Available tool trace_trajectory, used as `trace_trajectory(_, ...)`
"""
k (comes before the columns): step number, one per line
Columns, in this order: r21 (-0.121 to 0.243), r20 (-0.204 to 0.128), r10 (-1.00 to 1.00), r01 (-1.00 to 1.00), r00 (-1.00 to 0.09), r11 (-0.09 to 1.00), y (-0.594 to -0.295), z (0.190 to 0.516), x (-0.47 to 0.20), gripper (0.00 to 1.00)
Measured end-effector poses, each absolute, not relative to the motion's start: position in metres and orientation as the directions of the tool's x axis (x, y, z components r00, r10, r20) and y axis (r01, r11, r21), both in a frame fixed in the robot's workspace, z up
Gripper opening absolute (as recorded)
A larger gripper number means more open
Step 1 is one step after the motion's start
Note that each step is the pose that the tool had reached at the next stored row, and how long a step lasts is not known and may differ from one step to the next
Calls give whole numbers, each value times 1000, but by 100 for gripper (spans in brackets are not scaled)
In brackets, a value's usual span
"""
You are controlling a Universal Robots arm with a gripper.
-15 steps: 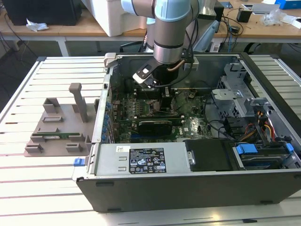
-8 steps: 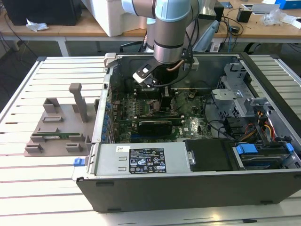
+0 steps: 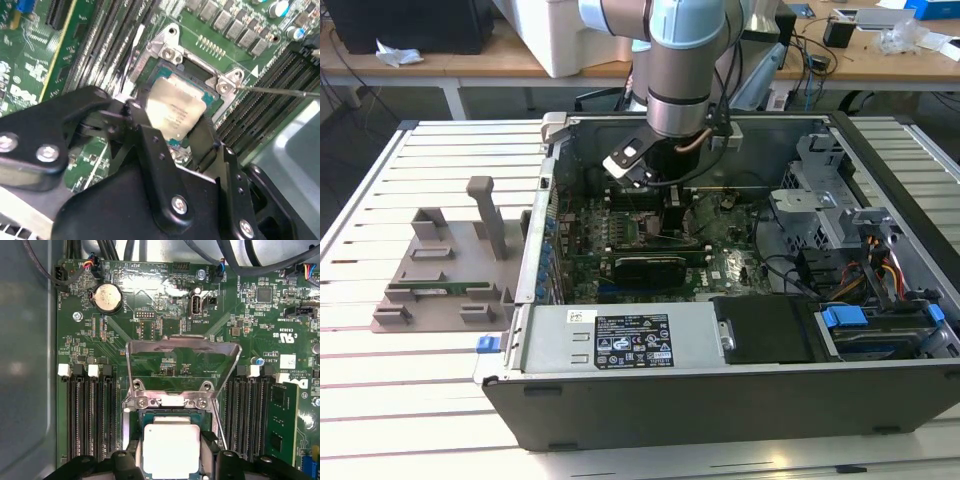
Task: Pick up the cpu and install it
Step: 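Place the cpu into insertion slot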
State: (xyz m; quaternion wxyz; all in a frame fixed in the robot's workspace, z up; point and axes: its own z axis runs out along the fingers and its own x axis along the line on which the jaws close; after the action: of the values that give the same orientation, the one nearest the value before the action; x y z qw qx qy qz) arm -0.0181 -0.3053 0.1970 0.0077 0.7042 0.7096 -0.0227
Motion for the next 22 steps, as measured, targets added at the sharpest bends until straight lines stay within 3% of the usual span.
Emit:
trace_trajectory(1, -22, -43, 999, 1000, -8, 7, -305, 197, -18, 62)
trace_trajectory(8, -21, -44, 999, 1000, -8, 7, -301, 213, -18, 60)
trace_trajectory(10, -21, -43, 999, 1000, -8, 7, -301, 214, -19, 41)
trace_trajectory(12, -22, -43, 999, 1000, -8, 7, -302, 214, -20, 35)
trace_trajectory(15, -21, -43, 999, 1000, -11, 10, -305, 214, -25, 17)
trace_trajectory(17, -21, -43, 999, 1000, -17, 16, -308, 214, -27, 11)
trace_trajectory(22, -22, -42, 998, 999, -39, 38, -309, 211, -27, 11)
